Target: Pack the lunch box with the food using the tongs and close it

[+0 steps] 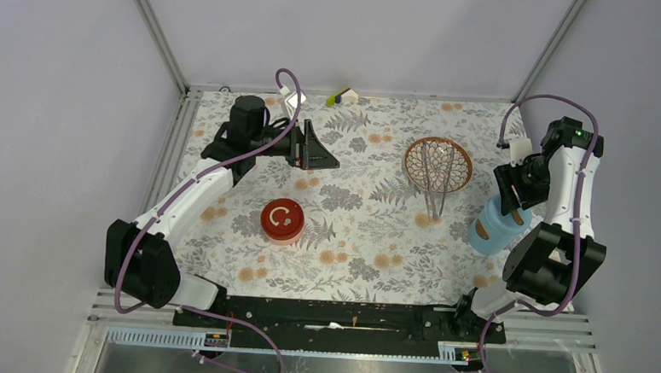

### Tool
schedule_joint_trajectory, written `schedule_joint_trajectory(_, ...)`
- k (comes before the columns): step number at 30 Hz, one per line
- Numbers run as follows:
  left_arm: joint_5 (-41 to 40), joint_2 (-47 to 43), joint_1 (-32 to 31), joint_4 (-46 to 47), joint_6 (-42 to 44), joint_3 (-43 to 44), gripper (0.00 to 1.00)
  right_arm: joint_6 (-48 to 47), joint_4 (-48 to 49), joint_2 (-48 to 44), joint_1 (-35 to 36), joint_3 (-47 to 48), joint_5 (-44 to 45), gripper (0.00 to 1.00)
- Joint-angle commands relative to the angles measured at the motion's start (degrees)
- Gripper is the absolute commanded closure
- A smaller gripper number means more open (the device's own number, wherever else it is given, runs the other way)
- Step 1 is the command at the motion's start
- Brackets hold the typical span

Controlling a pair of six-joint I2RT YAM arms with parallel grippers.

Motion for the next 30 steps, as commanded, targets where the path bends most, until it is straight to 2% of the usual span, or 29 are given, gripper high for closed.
schedule_joint_trajectory(1, 0.0, 0.3, -0.2, 1.0, 1.0, 0.8, 0.01, -0.8, -0.8, 1.9, 0.1, -3.0, 1.0, 0.37)
schedule_joint_trajectory(30, 0.5, 1.0, -0.2, 1.1, 0.7, 0.9, 0.01, 0.3, -2.1, 9.1, 3.7, -1.5, 4.1, 0.37)
